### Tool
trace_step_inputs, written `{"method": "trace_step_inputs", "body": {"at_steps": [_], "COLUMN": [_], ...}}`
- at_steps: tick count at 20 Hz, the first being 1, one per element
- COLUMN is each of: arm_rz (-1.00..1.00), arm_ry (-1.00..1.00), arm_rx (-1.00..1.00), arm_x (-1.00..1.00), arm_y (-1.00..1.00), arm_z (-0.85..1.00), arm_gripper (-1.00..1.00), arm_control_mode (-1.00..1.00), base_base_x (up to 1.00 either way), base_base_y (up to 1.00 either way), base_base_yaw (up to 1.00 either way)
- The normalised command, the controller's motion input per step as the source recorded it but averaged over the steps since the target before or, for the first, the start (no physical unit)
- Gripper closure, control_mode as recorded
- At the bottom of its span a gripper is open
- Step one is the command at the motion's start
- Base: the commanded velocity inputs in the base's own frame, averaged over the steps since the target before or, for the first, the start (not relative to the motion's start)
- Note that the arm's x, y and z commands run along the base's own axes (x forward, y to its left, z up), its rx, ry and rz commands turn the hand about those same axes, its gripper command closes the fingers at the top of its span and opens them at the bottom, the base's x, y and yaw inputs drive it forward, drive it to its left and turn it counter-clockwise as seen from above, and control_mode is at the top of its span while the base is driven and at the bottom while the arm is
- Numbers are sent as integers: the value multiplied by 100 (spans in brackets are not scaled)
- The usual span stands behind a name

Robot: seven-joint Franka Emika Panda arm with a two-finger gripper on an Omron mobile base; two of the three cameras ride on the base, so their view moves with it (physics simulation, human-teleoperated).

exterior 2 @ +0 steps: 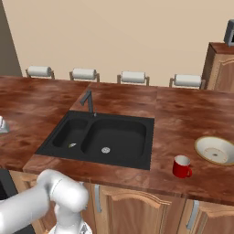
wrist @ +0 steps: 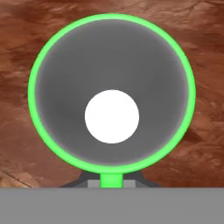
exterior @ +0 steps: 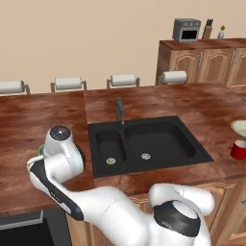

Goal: Clear the mugs and bowl far away from the sink.

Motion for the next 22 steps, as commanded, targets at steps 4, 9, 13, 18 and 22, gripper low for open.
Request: {"method": "trace_step_inputs", "body": {"at_steps": [4, 9, 13, 18, 22], "arm_rz": [-16, -23, -24, -24, -11], "arm_ry": [11, 20, 1, -1, -1], "arm_rx": [0, 0, -2, -1, -5], "arm_x": [-21, -14, -53, -62, -28], "arm_y": [-91, -100, -100, -100, -100], "arm_z": [99, 55, 59, 38, 8], "arm_gripper": [100, 100, 100, 100, 100], "arm_control_mode": [-100, -100, -100, -100, -100], "base_base_x": [0, 0, 0, 0, 0], "base_base_y": [0, 0, 0, 0, 0], "base_base_yaw": [0, 0, 0, 0, 0]}}
